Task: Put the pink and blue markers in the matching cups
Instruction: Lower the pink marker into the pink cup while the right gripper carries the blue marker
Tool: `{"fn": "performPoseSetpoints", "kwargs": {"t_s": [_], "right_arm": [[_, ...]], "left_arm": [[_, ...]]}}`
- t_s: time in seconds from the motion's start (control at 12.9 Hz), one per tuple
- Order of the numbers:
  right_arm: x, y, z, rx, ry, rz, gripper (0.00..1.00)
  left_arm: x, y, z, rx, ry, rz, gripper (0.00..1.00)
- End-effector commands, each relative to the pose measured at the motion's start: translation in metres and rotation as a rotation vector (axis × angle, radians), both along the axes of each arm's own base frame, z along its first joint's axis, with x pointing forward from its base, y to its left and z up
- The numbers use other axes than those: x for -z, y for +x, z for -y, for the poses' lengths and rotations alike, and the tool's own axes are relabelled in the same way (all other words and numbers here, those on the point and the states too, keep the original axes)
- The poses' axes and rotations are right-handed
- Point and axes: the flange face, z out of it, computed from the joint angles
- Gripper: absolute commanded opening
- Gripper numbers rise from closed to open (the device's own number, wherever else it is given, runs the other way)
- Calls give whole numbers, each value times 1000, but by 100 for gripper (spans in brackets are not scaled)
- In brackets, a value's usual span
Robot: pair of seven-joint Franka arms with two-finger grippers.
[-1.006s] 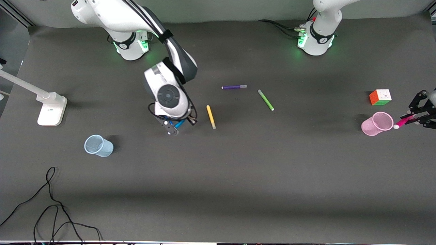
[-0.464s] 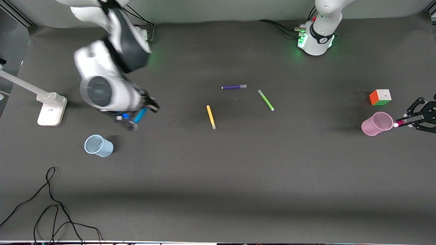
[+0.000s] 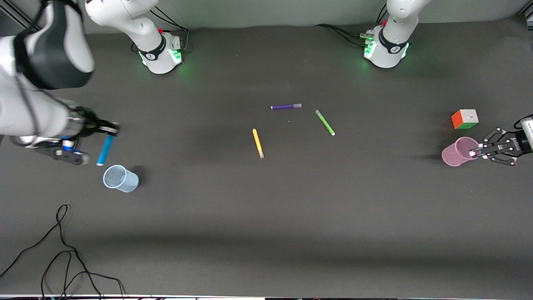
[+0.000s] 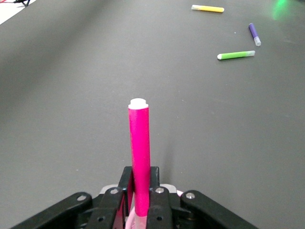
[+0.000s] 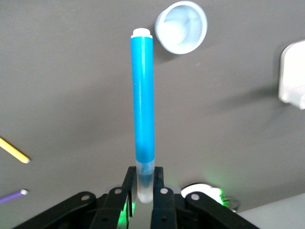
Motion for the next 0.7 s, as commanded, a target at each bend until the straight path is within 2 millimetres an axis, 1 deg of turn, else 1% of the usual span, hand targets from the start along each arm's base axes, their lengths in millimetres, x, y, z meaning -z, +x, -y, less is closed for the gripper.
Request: {"fn": "performPoseSetpoints", "kwargs": {"t_s": [0.0,0.08,0.15,0.23,0.39,0.46,0.54,0.62], "right_arm": [[-3,-3,60,-132,28,-18,13],[0,-3,77,-161,39,-27,13],[6,-1,88,-185,47,-39,13],[10,-1,94,-195,57,-48,13],[14,-5,104,-175,72,-86,13],[18,-2,100,-171,70,-124,13],[19,6,93,-177,94,-162,13],[24,15,101,-166,129,-200,13]], "left_arm": [[15,-10,-7,16,-70,33,0],[20,-12,-8,14,-82,25,0],[22,-12,-8,14,-86,23,0],[22,-16,-12,7,-86,22,0],[21,-15,-13,7,-84,25,0],[21,-14,-13,7,-81,27,23],[23,-14,-12,17,-87,34,99],[24,-12,-10,32,-96,66,99]]}}
